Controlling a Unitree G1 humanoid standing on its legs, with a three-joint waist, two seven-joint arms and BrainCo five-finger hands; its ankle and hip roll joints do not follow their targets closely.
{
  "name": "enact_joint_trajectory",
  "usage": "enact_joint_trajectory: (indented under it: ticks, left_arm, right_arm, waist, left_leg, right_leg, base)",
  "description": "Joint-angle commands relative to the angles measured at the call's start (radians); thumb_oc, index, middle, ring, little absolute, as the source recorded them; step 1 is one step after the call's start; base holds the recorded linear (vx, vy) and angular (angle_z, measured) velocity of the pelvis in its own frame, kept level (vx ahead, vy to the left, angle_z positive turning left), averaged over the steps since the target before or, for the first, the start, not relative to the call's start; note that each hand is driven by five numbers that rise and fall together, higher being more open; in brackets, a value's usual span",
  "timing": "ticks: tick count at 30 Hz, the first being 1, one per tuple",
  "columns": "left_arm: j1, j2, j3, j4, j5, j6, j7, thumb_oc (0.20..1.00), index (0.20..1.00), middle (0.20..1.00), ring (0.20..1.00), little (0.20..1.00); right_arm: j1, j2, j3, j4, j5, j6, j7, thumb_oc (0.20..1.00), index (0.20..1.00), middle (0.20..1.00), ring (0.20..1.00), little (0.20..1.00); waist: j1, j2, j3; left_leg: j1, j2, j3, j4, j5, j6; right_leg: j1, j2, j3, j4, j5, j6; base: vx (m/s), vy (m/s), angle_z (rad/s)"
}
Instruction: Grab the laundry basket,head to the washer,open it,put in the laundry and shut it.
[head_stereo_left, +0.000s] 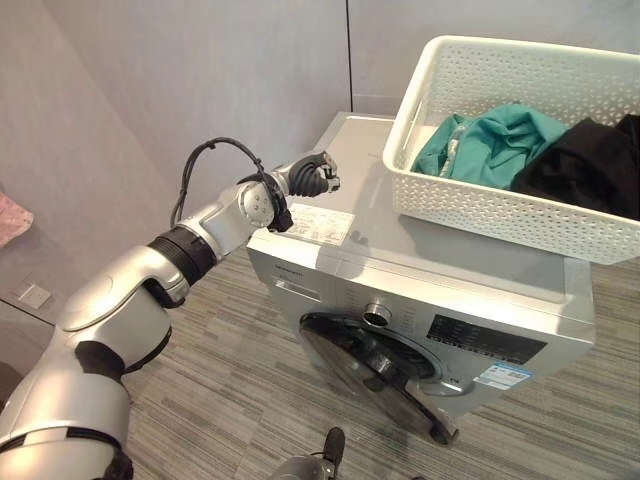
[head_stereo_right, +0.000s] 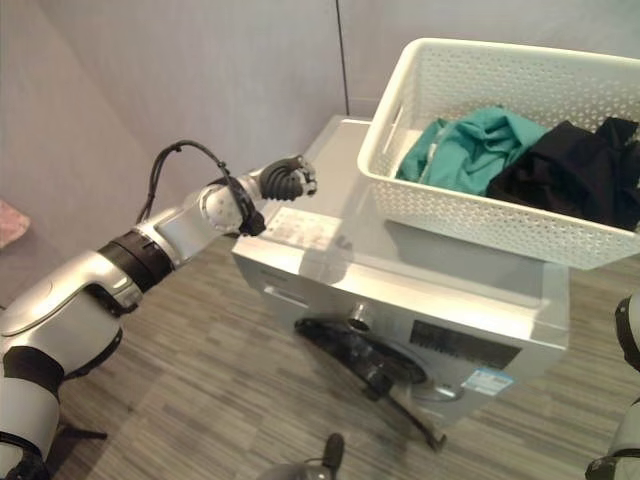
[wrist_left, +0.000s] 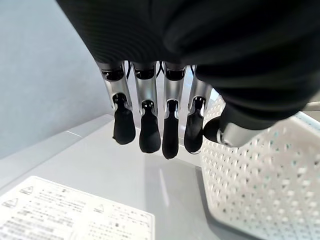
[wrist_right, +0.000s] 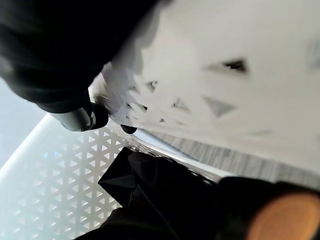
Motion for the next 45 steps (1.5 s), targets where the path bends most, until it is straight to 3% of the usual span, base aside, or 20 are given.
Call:
enact_joint_trajectory:
  ticks: [1, 2, 3, 6, 12, 22, 34, 41, 45]
  left_arm:
    - [-0.191, 0.029, 0.032, 0.103, -0.009, -0.034, 0.055, 1.000, 1.000, 1.000, 1.000, 1.000]
    - [-0.203, 0.025, 0.029, 0.129, 0.001, -0.031, 0.058, 1.000, 1.000, 1.000, 1.000, 1.000]
    - [-0.212, 0.024, 0.025, 0.137, 0.008, -0.031, 0.062, 1.000, 1.000, 1.000, 1.000, 1.000]
    - [-0.224, 0.043, 0.028, 0.153, 0.024, -0.028, 0.062, 1.000, 1.000, 1.000, 1.000, 1.000]
    - [-0.205, 0.052, 0.040, 0.124, 0.042, -0.023, 0.055, 1.000, 1.000, 1.000, 1.000, 1.000]
    - [-0.205, 0.047, 0.061, 0.150, 0.038, -0.018, 0.061, 1.000, 1.000, 1.000, 1.000, 1.000]
    - [-0.292, 0.065, 0.126, 0.274, -0.163, -0.051, 0.090, 1.000, 1.000, 1.000, 1.000, 1.000]
    - [-0.370, 0.208, 0.157, 0.300, -0.295, -0.083, 0.096, 1.000, 1.000, 1.000, 1.000, 1.000]
    - [-0.277, 0.378, 0.242, 0.114, -0.341, -0.123, 0.085, 1.000, 1.000, 1.000, 1.000, 1.000]
  right_arm:
    - [-0.043, 0.008, -0.022, -0.029, 0.092, -0.055, -0.002, 0.316, 0.316, 0.316, 0.316, 0.316]
    - [-0.034, 0.017, -0.028, -0.035, 0.095, -0.053, 0.004, 0.925, 0.925, 0.925, 0.925, 0.925]
    - [-0.030, 0.023, -0.025, -0.038, 0.094, -0.050, 0.007, 1.000, 1.000, 1.000, 1.000, 1.000]
    - [0.025, 0.066, -0.031, -0.067, 0.086, -0.030, 0.046, 1.000, 1.000, 1.000, 1.000, 1.000]
    - [0.057, 0.063, -0.045, -0.069, 0.082, -0.020, 0.065, 1.000, 1.000, 1.000, 1.000, 1.000]
    - [0.050, 0.033, -0.081, -0.061, 0.144, -0.024, 0.068, 1.000, 1.000, 1.000, 1.000, 1.000]
    - [-0.024, -0.023, -0.085, -0.025, 0.229, -0.024, 0.072, 1.000, 1.000, 1.000, 1.000, 1.000]
    - [-0.099, -0.089, -0.053, -0.056, 0.275, -0.039, 0.075, 1.000, 1.000, 1.000, 1.000, 1.000]
    - [-0.055, -0.175, -0.070, -0.131, 0.242, -0.060, 0.076, 1.000, 1.000, 1.000, 1.000, 1.000]
  waist:
    - [0.067, -0.058, 0.054]
    - [0.069, -0.070, 0.053]
    - [0.071, -0.076, 0.050]
    - [0.087, -0.108, 0.048]
    - [0.095, -0.134, 0.053]
    - [0.079, -0.149, 0.034]
    - [0.058, -0.164, -0.004]
    - [0.047, -0.172, -0.029]
    - [0.052, -0.174, -0.033]
  left_leg:
    - [-0.019, 0.012, 0.012, 0.038, -0.058, -0.012]
    - [-0.014, 0.011, 0.017, 0.044, -0.066, -0.010]
    - [-0.011, 0.011, 0.019, 0.045, -0.070, -0.008]
    - [-0.003, 0.013, 0.042, 0.064, -0.095, -0.001]
    - [-0.013, 0.010, 0.046, 0.102, -0.118, 0.004]
    - [0.017, 0.012, 0.047, 0.101, -0.129, 0.007]
    - [0.094, 0.017, 0.040, 0.057, -0.123, -0.002]
    - [0.110, 0.023, 0.038, 0.048, -0.114, -0.014]
    - [0.110, 0.027, 0.030, 0.040, -0.107, -0.017]
  right_leg:
    - [0.102, -0.127, 0.021, 0.035, -0.043, 0.112]
    - [0.108, -0.131, 0.018, 0.037, -0.038, 0.117]
    - [0.110, -0.134, 0.015, 0.036, -0.035, 0.120]
    - [0.116, -0.151, 0.010, 0.034, -0.019, 0.132]
    - [0.119, -0.160, 0.009, 0.045, -0.010, 0.134]
    - [0.138, -0.167, 0.003, 0.084, -0.016, 0.137]
    - [0.180, -0.165, -0.004, 0.128, -0.008, 0.145]
    - [0.193, -0.154, 0.006, 0.126, 0.005, 0.141]
    - [0.192, -0.143, 0.010, 0.126, -0.004, 0.134]
  base:
    - [0.12, 0.055, -0.01]
    - [0.12, 0.047, -0.01]
    - [0.12, 0.044, -0.04]
    - [0.09, 0.048, -0.07]
    - [0.01, 0.008, -0.10]
    - [0.00, 0.002, 0.00]
    - [0.02, 0.000, 0.03]
    - [0.00, -0.030, 0.03]
    - [-0.01, -0.047, 0.05]
